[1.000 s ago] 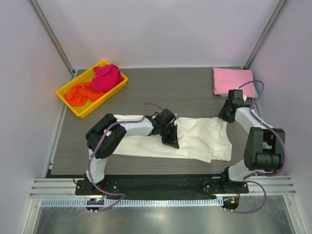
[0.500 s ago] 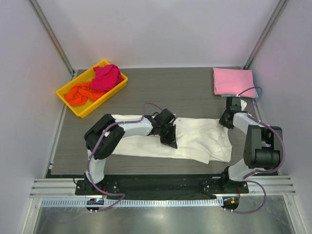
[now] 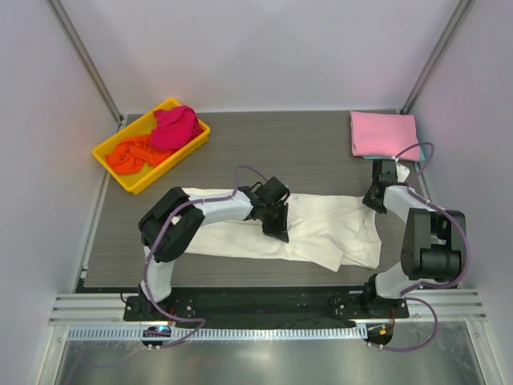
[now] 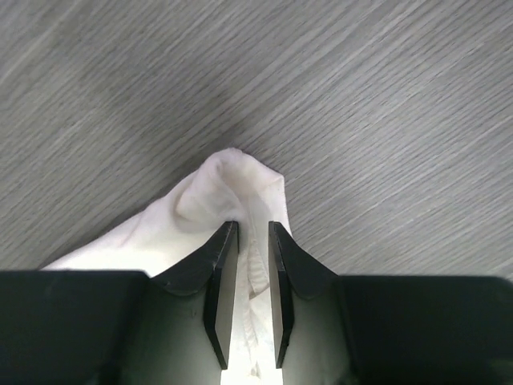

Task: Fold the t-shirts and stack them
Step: Fold the tshirt

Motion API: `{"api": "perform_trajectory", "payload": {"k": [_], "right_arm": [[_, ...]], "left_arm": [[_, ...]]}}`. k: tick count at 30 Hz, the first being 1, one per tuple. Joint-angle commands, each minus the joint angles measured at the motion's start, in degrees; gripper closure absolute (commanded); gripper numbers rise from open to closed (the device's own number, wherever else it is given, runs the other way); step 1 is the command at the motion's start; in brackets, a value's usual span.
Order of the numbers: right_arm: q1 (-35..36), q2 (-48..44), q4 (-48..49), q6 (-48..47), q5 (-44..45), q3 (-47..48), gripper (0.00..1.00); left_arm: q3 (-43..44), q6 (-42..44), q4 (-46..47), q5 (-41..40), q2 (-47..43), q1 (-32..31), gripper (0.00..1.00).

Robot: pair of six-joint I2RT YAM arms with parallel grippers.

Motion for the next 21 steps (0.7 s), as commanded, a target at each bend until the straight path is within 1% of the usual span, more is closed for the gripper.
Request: {"api": "perform_trajectory", "payload": {"k": [1,3,5,7,9,11,15,18,21], "right_arm": [[-0.35,-4.0,-0.65,0.54,3.45,3.02,0.74],[-0.35,-4.79,-2.05,0.89,2.65,4.59,0.77],[-0.35,-5.06,-4.41,1.25,2.21,5.83,0.78],[-0.35,-5.85,-5.74,1.51,2.3,7.32,0.77],[-0.35,-6.73,-6.27,1.34,1.33,8.2,0.72],[-0.35,-6.73,-6.62,1.77,0.2,8.64,0.72],[-0.26,-5.33,-6.71,2.56,-3.85,9.78,0.81],[-0.35,-4.45,-5.57,3.53,-7.18,9.18,0.82],[-0.35,-3.22,-4.34,4.41,-8.6,7.34,0.82]], "left_arm": [[1.57,1.56,-3.81,-1.83,0.34,0.27,1.0],[2.01,1.74,-4.33,-2.01,0.43,0.18,1.0],[2.19,1.91,-4.86,-2.18,0.34,0.27,1.0],[2.02,2.09,-5.13,-2.62,-0.62,0.27,1.0],[2.1,2.26,-5.56,-2.53,-1.15,0.27,1.0],[2.62,2.62,-5.92,-2.27,-1.77,0.18,1.0],[3.51,3.32,-7.41,-1.92,-1.86,0.18,1.0],[3.77,3.41,-7.59,-1.75,-1.59,0.27,1.0],[3.86,3.41,-7.59,-1.48,-1.33,0.27,1.0]]}}
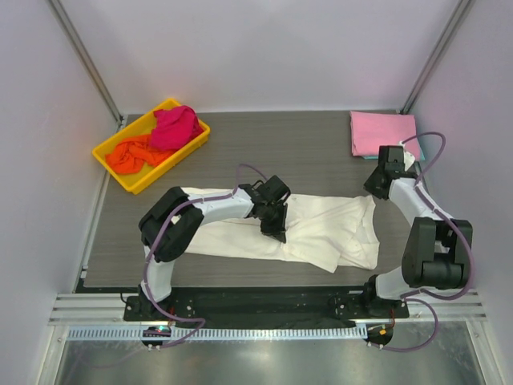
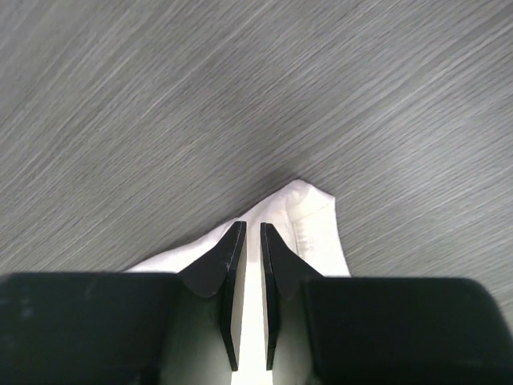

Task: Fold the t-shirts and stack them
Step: Fold the tshirt

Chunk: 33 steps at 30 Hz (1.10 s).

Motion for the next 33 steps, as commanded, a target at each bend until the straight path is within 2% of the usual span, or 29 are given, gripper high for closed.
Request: {"api": "perform_trajectory", "payload": {"k": [1,3,10,16,24,29,33], "right_arm": [[-0.22,1.37,1.8,1.87,-2.72,-0.96,0.82],[-0.22,2.6,3.38,2.05,-1.93,-2.97,0.81],[-0.13,9.45,9.53,1.88,2.46,-5.71,0.8],[-0.22,14.29,14.37,-0.32,1.24,-3.08,0.79],[-0.22,20.88,13.06,-1.11,-2.01,5.54,0.77],[-0.22,21.24,10.43,-2.61,-7.55,9.31,0.74],[-0.22,18.26,2.7,-2.69,-9.57,13.18,0.67]], "left_arm": [[1.87,1.46,-2.37,-0.52,-1.26,0.23,1.0],[1.79,1.46,-2.37,-0.61,-1.0,0.31,1.0],[2.14,0.76,-2.45,-1.66,-0.38,0.49,0.87],[4.07,0.5,-0.61,-0.08,1.02,1.54,0.87],[7.67,0.67,-0.78,2.03,4.71,4.0,0.87],[8.99,2.69,-1.57,2.73,3.14,6.02,0.82],[9.43,4.8,-0.61,4.57,1.55,6.2,0.75]]}}
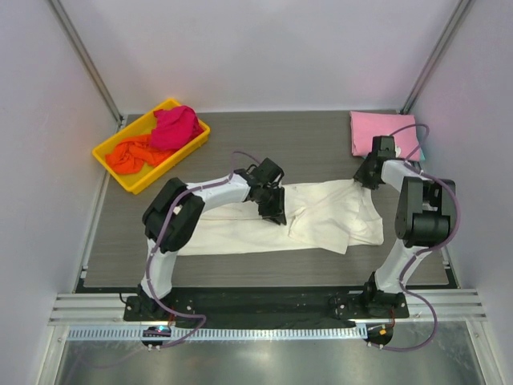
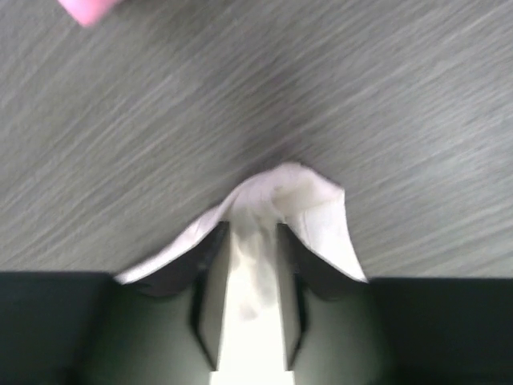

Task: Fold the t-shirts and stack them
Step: Fold the tshirt

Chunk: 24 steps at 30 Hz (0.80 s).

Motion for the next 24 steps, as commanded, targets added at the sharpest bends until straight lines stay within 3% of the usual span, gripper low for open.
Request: {"api": "perform_trajectory", "payload": {"k": [1,4,16,20,24], "right_arm": [[-0.02,-3.79,-9.76,-0.64,-3.3,4.53,0.61],[-0.11,-8.27,-14.25,1.02,-7.6,4.1,0.48],[1.12,-29.29,-32.9,6.91,-4.36,-5.29,0.48],[6.04,-36.92,-31.6,15.52,-9.36,-17.21,0.5],[15.17,-41.95,-31.24,24.57,-2.69,-23.58,0.5]], "left_arm": [[2.11,2.92,0.88,3.22,-3.39,0.26,0.74],[0.09,2.84,4.64,6.47,-5.14,0.26,0.7],[-4.92,3.28,8.61,5.51,-8.84,-1.76,0.66],[-5.63,2.84,9.67,4.11,-8.67,-3.08,0.65],[-5.45,2.57,10.63,4.46,-7.26,-3.52,0.65]]}}
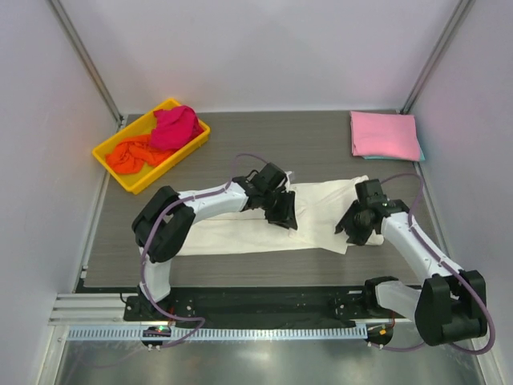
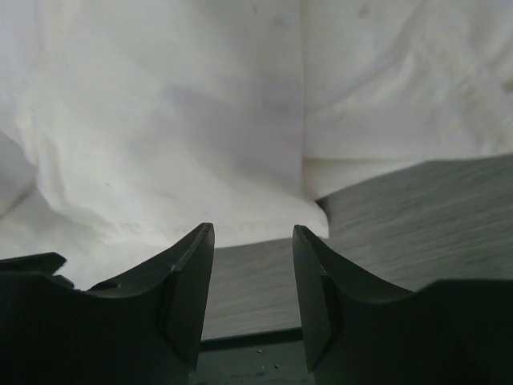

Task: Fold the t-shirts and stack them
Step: Fold the tshirt

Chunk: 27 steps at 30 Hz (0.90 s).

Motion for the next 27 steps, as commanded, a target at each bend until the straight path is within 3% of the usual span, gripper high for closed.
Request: {"api": "perform_trajectory", "payload": {"k": [1,9,27], "right_arm": [[3.66,-3.86,-1.14,9.39,2.91,-3.91,0.5],[6.48,-9.31,-1.76,14.14,5.37,-8.58,0.52],[7.8,-11.95,1.32,20.91,8.96,-14.38,0.59]], "left_arm": [[0.1,0.76,3.23,0.22,-0.33,-0.5,0.65],[-1.13,0.67,3.31,-1.54,-0.95,-1.03,0.65],[-0.96,1.37,4.81,-3.03,2.66,-1.47,0.65]]}}
